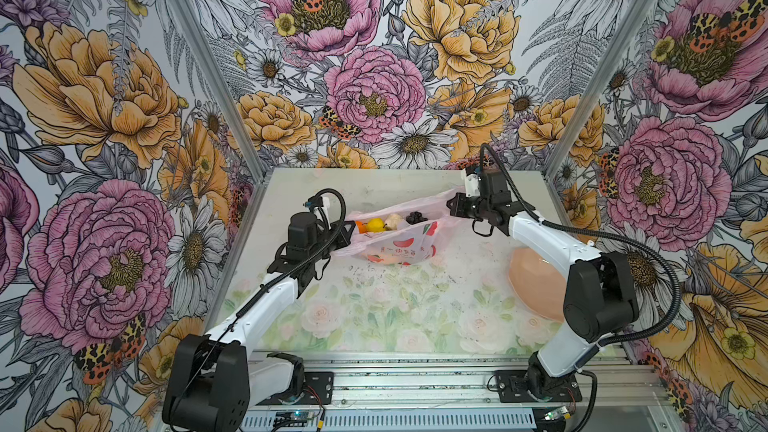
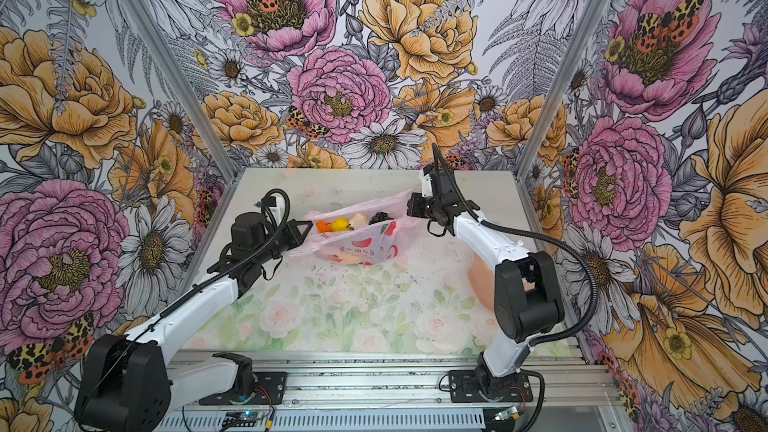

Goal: Take fruits out of the plastic bag
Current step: Spread open the plastic bag at the center of the table.

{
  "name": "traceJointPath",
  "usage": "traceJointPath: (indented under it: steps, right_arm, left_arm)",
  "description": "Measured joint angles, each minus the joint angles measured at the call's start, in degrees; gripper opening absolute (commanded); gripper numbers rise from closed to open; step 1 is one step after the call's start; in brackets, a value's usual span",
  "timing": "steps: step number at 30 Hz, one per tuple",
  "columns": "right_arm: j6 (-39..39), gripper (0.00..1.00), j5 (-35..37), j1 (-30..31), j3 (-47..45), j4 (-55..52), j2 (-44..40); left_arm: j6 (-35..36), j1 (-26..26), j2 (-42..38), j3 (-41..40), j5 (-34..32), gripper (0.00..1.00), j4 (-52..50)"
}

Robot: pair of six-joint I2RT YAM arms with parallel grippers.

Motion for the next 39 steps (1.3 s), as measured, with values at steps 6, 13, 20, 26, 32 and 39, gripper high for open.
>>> traceJointPath:
  steps: [6, 13, 20, 26, 32, 39]
  right_arm:
    - [3.69, 0.00, -4.15, 1.11, -2.89, 3.08, 0.02]
    - [4.61, 0.00, -5.75, 3.34, -4.04, 5.40, -1.20]
    - [4.66, 0.00, -6.47, 3.43, -7.69, 6.54, -5.97]
    - [6.86, 0.00, -7.56, 2.43, -12.70, 10.27, -8.50]
    - [12.55, 0.00, -9.68, -2.34, -17.79, 17.00, -8.24]
    - [18.71, 0.00, -13.29, -5.22, -19.43, 24.15, -3.26]
  left_arm:
    - [0.00, -0.09, 4.02, 2.60, -0.07, 0.07, -1.53]
    - [4.61, -6.91, 7.45, 13.55, -11.26, 0.55, -17.07]
    - [4.48, -9.11, 6.56, 15.39, -19.65, 0.69, -27.91]
    - [4.07, -9.29, 11.26, 16.96, -19.98, 0.40, -30.05]
    - [2.49, -6.47, 9.46, 8.15, -16.09, 0.03, -24.00]
    - [0.00, -3.06, 2.23, -4.07, -11.78, 0.00, -12.66]
